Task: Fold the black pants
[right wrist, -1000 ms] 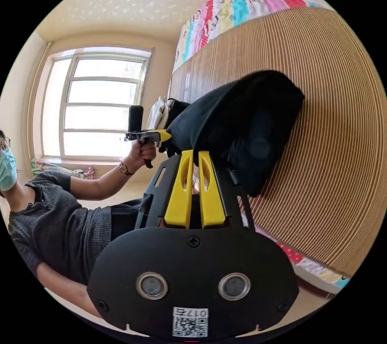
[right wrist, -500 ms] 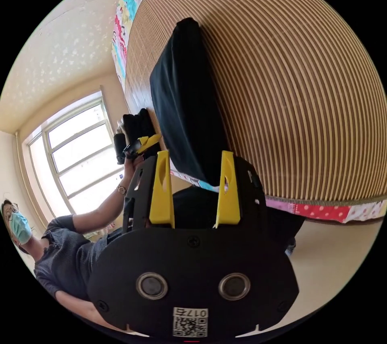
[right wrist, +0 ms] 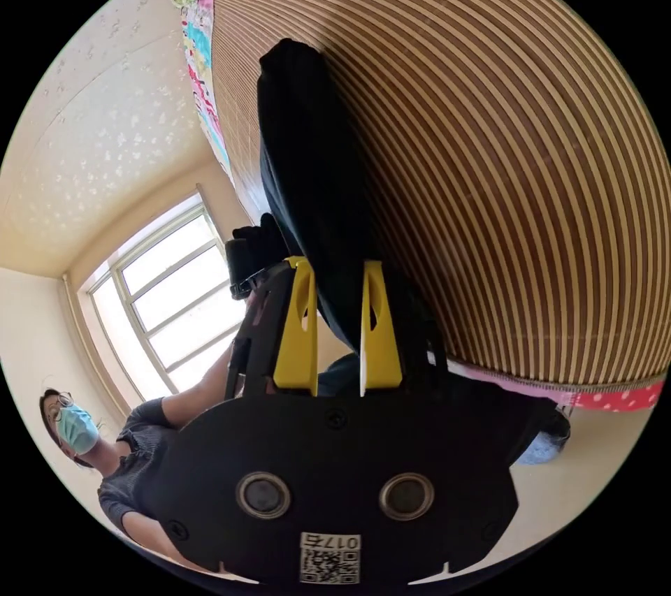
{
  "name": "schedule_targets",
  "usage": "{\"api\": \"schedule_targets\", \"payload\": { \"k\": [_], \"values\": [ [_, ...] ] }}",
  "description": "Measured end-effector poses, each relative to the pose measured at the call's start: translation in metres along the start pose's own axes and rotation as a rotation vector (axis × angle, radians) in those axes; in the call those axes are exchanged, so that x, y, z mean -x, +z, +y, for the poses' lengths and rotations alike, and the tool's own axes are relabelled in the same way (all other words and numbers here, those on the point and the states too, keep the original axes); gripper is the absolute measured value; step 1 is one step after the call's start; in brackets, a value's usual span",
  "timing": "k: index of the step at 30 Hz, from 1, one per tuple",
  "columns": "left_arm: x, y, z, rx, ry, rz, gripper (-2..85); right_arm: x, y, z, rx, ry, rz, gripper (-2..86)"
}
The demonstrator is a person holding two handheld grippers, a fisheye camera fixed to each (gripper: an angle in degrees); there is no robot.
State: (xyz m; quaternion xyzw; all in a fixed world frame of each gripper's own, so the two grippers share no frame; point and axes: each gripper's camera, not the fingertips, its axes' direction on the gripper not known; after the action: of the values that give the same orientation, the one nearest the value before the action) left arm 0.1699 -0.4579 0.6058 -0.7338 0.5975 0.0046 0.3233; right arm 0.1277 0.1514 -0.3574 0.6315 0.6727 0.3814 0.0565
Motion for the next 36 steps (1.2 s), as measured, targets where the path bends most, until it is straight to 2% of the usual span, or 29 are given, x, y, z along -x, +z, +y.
{"api": "schedule_targets", "payload": {
  "k": [5, 8, 14, 17, 25, 29, 32, 36],
  "values": [
    [-0.046, -0.006, 0.035, 0.079, 0.136, -0.024, 5.1, 0.001, -0.018, 0.052, 0.018, -0.039, -0.105, 8.9],
    [-0.079, -0.009, 0.058, 0.048, 0.177, 0.004, 5.1, 0.004, -0.044, 0.081, 0.010, -0.061, -0.179, 8.5],
    [-0.172, 0.024, 0.065, -0.029, 0.234, 0.036, 5.1, 0.018, -0.147, 0.117, -0.069, -0.167, -0.200, 8.4],
    [-0.235, 0.060, 0.046, -0.041, 0.288, 0.081, 5.1, 0.027, -0.229, 0.134, -0.131, -0.238, -0.175, 8.5],
    [-0.439, 0.202, -0.038, 0.009, 0.498, 0.169, 5.1, 0.041, -0.489, 0.181, -0.348, -0.387, 0.008, 8.4],
    [-0.526, 0.282, -0.088, 0.020, 0.536, 0.218, 5.1, 0.040, -0.572, 0.185, -0.430, -0.381, 0.140, 8.7],
    [-0.560, 0.343, -0.124, 0.051, 0.512, 0.211, 6.0, 0.021, -0.615, 0.167, -0.485, -0.290, 0.285, 9.1],
    [-0.552, 0.425, -0.154, 0.219, 0.361, 0.085, 7.3, -0.039, -0.628, 0.134, -0.574, 0.070, 0.561, 7.2]
  ]
}}
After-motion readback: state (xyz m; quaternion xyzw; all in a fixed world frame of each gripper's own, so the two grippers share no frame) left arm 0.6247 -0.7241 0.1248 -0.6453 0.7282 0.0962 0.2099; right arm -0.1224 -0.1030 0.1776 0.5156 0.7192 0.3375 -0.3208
